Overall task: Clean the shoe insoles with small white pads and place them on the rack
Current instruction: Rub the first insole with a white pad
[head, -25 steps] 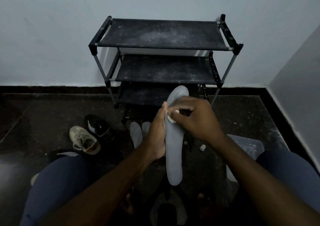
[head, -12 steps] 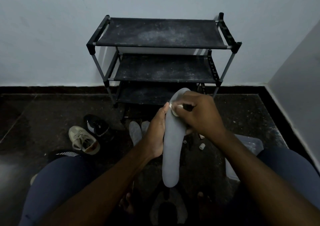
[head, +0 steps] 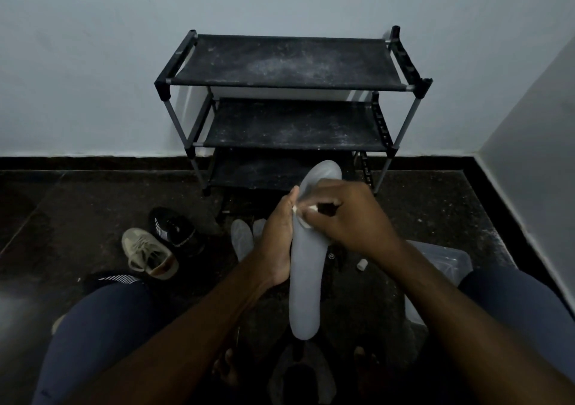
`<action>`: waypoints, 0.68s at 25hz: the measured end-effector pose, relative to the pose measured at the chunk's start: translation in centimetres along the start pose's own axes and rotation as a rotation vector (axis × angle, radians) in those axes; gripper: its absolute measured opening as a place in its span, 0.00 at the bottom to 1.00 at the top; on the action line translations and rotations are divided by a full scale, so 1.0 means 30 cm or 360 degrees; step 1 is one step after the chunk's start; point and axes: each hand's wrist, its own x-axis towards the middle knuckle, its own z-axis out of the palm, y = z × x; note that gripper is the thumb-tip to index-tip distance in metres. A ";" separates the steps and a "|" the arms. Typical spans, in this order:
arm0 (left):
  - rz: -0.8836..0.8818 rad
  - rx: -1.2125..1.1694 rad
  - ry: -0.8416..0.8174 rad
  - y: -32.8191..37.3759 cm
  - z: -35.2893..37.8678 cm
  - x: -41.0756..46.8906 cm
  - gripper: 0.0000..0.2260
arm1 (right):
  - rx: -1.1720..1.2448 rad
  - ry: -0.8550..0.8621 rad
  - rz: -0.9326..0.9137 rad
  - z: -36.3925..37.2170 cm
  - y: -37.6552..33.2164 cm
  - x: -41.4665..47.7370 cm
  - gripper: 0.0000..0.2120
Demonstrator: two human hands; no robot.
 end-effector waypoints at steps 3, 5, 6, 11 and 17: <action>-0.0060 -0.0109 0.0051 -0.004 -0.029 0.007 0.24 | 0.0054 0.0022 0.0063 0.006 0.014 0.000 0.06; -0.0055 -0.0137 0.0040 -0.021 -0.028 0.014 0.26 | 0.0015 0.0265 0.0166 0.007 0.020 0.004 0.05; -0.0046 -0.0136 0.0059 -0.021 -0.015 0.013 0.25 | 0.0003 0.0307 0.0175 0.010 0.017 0.004 0.05; 0.0018 -0.0187 0.0059 -0.003 -0.002 0.003 0.25 | 0.0098 0.0027 0.0115 0.019 0.005 -0.006 0.06; 0.0195 -0.0050 0.0040 -0.022 0.010 0.026 0.43 | -0.0030 0.0257 0.0316 0.025 0.008 -0.012 0.03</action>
